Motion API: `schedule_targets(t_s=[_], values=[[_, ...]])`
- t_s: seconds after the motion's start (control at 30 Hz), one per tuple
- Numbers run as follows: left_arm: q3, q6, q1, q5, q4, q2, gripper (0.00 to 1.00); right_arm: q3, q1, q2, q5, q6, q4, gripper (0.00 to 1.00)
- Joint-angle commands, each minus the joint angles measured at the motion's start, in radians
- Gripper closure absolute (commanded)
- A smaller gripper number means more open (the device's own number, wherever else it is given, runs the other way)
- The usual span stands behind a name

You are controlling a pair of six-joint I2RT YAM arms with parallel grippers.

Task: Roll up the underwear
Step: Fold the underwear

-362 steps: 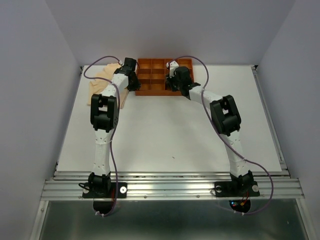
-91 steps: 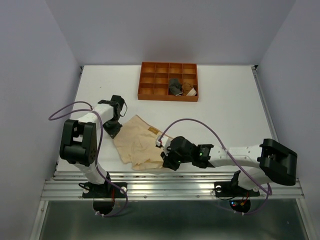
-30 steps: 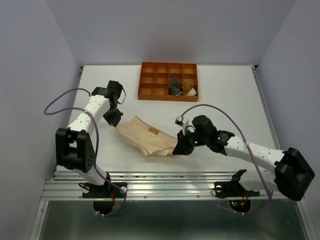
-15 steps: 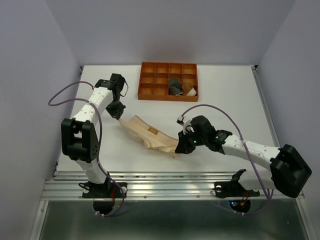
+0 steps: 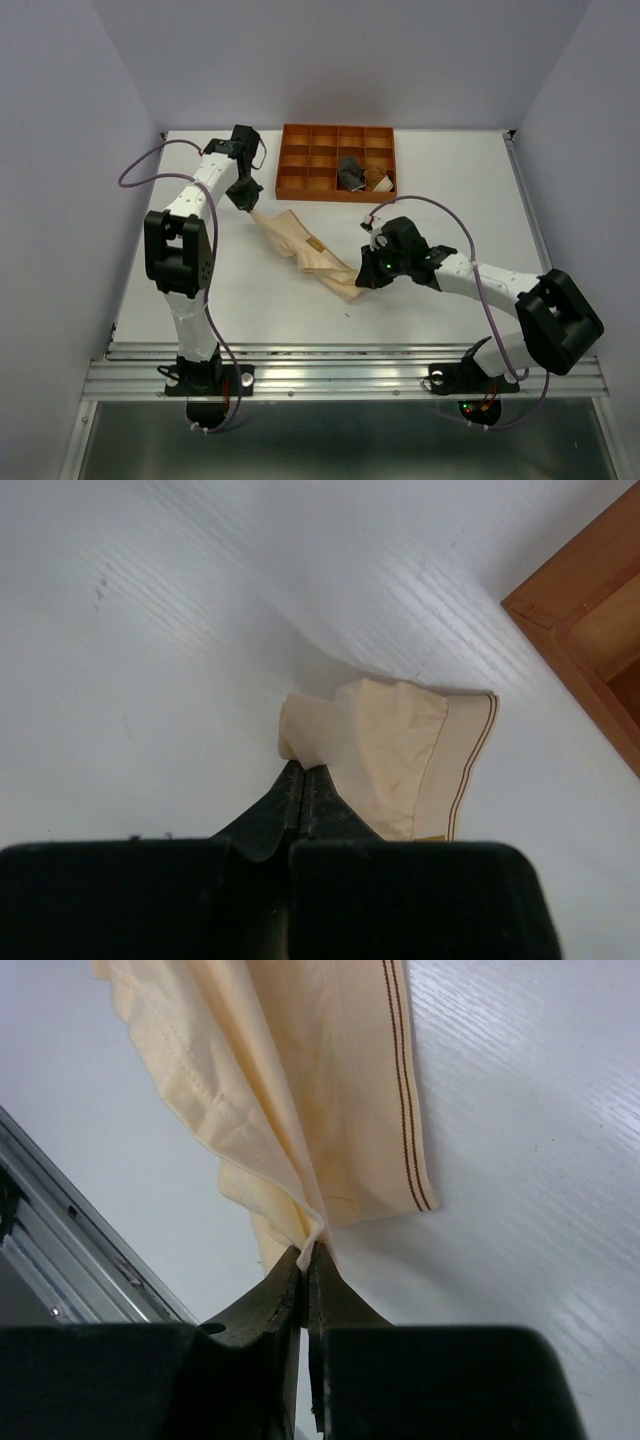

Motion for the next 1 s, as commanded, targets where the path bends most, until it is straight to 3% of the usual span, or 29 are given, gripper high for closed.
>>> schedule_targets(t_s=[0.0, 0.33, 0.83, 0.9, 0.97], values=[[0.073, 0.036, -0.01, -0.007, 0.055, 0.07, 1.0, 0.037, -0.038, 0.041, 0.031, -0.005, 0.037, 0.99], [0.205, 0.025, -0.062, -0.042, 0.215, 0.205, 1.0, 0.055, -0.085, 0.161, 0.083, -0.014, 0.076, 0.99], [0.142, -0.009, -0.074, -0.053, 0.299, 0.278, 1.0, 0.05, -0.085, 0.241, 0.1, -0.034, 0.082, 0.91], [0.137, -0.002, -0.085, -0.046, 0.324, 0.275, 0.93, 0.054, -0.085, 0.247, 0.103, -0.04, 0.08, 0.88], [0.139, 0.01, -0.093, -0.04, 0.351, 0.267, 0.93, 0.055, -0.085, 0.25, 0.104, -0.042, 0.08, 0.85]])
